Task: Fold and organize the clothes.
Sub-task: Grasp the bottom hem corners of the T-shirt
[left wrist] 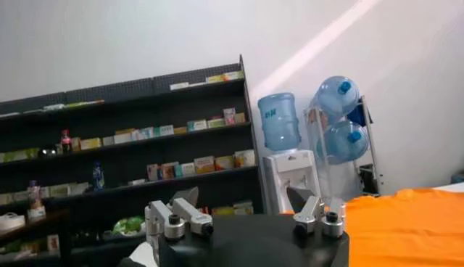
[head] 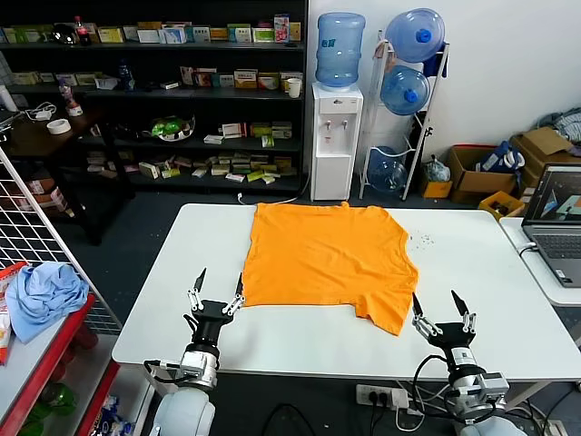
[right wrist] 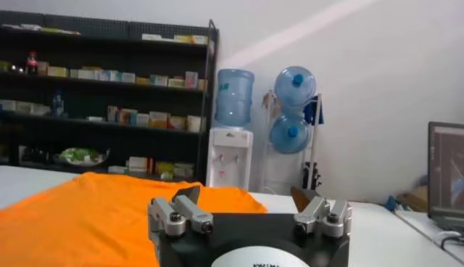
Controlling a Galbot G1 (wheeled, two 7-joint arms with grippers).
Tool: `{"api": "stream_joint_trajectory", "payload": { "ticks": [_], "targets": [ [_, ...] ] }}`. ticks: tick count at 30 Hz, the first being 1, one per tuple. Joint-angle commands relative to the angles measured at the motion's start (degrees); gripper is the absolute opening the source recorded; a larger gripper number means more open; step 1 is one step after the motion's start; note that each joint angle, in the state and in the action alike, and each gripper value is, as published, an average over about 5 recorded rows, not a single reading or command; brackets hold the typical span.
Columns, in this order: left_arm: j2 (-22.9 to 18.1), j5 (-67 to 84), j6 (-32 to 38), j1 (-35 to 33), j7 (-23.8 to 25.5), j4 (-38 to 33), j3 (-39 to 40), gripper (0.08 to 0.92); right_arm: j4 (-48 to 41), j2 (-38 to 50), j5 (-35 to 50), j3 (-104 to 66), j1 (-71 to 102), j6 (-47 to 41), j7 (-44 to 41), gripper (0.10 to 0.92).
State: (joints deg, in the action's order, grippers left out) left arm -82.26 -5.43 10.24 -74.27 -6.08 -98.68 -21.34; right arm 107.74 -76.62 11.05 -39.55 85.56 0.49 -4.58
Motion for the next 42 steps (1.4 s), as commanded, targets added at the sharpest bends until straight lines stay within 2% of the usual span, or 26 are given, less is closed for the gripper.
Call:
{"api": "stream_joint_trajectory", "payload": {
  "ticks": [1,3,9,15,31,42],
  "targets": [
    [0.2,0.1,-2.4,0.3,0.2,0.4,0.4,0.823,-0.1,0.2,0.7,0.0,0.0,-9.0,0.6,0.823],
    [0.7,0.5,-5.5,0.6,0.3,0.1,1.2,0.823,-0.4,0.6,1.8,0.2,-0.2,-12.5,0.9,0.823],
    [3.0,5.7,-22.5,3.8,0.4,-0.9,5.5,0.823,-2.0,1.8,4.3,1.2,-1.6,-17.5,1.5,0.823],
    [3.9,10.5,-29.7,7.8,-1.1,2.4,7.9,0.823,-4.8,2.6,5.7,1.8,-4.0,-19.2,1.9,0.823],
    [2.6,11.8,-31.3,11.0,-2.6,7.7,9.0,0.823,-14.0,1.9,4.8,7.2,-12.3,-18.3,1.9,0.823],
    [2.3,12.1,-32.3,10.1,-3.5,7.2,7.4,0.823,-15.7,1.3,4.3,9.4,-14.5,-18.3,1.7,0.811]
  ]
}}
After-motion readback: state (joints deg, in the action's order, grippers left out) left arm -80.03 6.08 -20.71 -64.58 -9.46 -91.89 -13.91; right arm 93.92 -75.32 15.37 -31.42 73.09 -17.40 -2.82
